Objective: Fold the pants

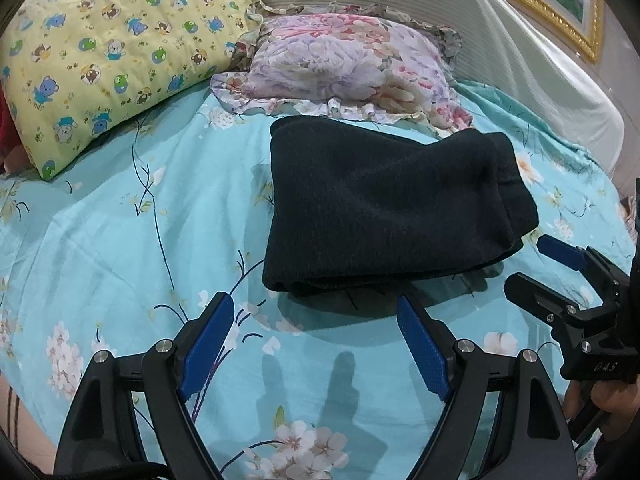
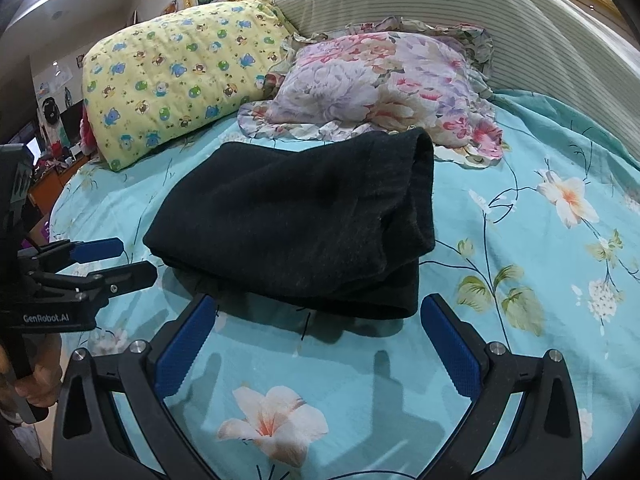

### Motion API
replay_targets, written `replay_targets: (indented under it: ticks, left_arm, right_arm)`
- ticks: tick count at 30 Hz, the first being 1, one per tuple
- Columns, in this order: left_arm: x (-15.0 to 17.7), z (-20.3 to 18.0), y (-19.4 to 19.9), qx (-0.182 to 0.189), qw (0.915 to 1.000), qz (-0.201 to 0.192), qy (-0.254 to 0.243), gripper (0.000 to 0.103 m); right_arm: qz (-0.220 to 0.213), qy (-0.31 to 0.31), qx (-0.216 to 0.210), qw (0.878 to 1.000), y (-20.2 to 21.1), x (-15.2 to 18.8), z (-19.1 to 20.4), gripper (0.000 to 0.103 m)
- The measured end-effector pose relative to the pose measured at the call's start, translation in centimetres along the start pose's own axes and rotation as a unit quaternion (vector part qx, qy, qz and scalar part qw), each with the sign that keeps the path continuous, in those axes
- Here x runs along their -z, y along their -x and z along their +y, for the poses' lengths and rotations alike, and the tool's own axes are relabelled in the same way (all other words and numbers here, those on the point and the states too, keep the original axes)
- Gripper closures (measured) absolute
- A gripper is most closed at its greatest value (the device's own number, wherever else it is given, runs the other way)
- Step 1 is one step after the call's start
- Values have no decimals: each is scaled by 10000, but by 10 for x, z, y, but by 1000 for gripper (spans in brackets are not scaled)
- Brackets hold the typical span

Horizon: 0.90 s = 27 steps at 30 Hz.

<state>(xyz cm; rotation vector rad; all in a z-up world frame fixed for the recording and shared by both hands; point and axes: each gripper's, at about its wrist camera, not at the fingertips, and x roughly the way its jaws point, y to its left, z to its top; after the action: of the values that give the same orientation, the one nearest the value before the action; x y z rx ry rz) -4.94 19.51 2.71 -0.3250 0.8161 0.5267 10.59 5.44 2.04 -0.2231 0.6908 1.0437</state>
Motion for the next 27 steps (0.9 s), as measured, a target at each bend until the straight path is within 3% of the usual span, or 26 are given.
replay_targets:
  ticks: [27]
  left_arm:
    - [3, -2, -12, -127, 9999, -27, -61, 19]
  right_arm:
    - [-113, -95, -33, 9999, -17, 1, 1, 1]
